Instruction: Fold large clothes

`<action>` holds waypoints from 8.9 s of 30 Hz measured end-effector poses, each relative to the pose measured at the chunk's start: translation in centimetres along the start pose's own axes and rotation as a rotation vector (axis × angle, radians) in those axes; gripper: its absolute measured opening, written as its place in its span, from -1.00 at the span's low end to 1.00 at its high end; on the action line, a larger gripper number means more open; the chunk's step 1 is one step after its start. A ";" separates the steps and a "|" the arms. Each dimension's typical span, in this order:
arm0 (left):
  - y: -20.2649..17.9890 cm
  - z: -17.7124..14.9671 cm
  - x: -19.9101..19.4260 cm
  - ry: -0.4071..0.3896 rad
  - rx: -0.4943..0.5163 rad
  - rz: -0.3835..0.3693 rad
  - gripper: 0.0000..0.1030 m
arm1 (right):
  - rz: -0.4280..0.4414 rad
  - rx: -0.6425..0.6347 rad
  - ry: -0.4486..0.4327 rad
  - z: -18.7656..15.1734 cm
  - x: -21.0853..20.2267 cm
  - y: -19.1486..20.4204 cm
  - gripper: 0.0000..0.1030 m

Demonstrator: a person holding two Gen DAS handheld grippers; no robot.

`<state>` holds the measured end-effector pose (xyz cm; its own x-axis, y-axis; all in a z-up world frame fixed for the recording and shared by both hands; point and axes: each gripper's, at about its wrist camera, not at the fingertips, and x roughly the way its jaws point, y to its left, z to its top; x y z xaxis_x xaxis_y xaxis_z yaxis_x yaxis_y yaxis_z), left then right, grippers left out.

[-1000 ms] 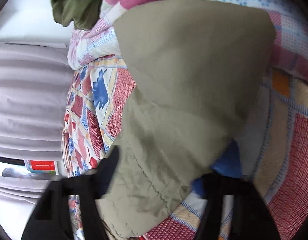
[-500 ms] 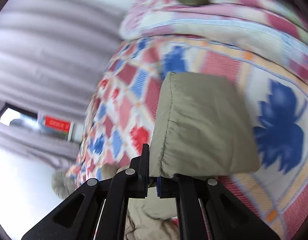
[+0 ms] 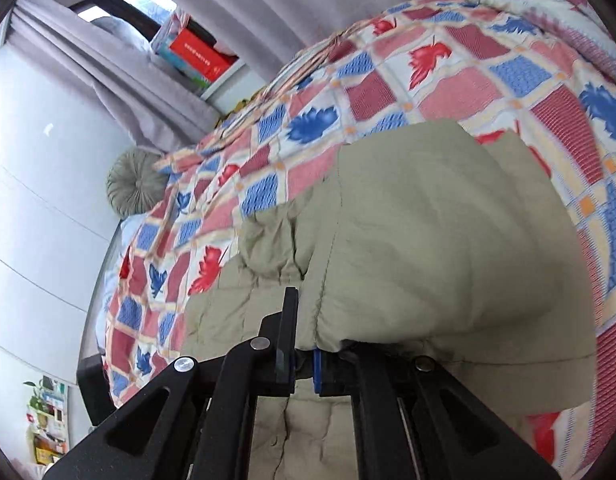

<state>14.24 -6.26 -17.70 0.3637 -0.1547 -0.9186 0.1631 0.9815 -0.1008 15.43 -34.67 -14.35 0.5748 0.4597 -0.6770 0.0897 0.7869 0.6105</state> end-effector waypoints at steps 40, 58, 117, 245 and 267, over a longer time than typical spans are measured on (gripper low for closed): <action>12.5 4.0 0.8 -0.036 -0.280 -0.204 1.00 | -0.162 -0.179 0.199 -6.1 11.3 10.8 -0.81; 2.0 6.9 10.1 0.144 -0.143 -0.357 0.30 | -0.375 0.019 0.201 -8.9 2.0 -3.0 -0.39; 1.5 5.9 11.1 0.012 0.079 -0.029 -0.78 | -0.436 0.104 0.070 -1.1 4.5 -12.6 -0.76; 19.7 -26.9 -4.8 0.483 -0.694 -0.467 0.98 | 0.316 0.917 0.151 -25.6 -8.2 -6.6 0.97; 14.9 -23.1 -4.0 0.442 -0.598 -0.461 0.83 | 0.198 0.888 0.218 -26.7 -8.4 -7.7 0.96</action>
<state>-5.98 11.56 -24.35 -0.0286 -0.6142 -0.7886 -0.3475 0.7458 -0.5683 -11.80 -33.61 -24.39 0.4886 0.6899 -0.5342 0.6467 0.1247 0.7525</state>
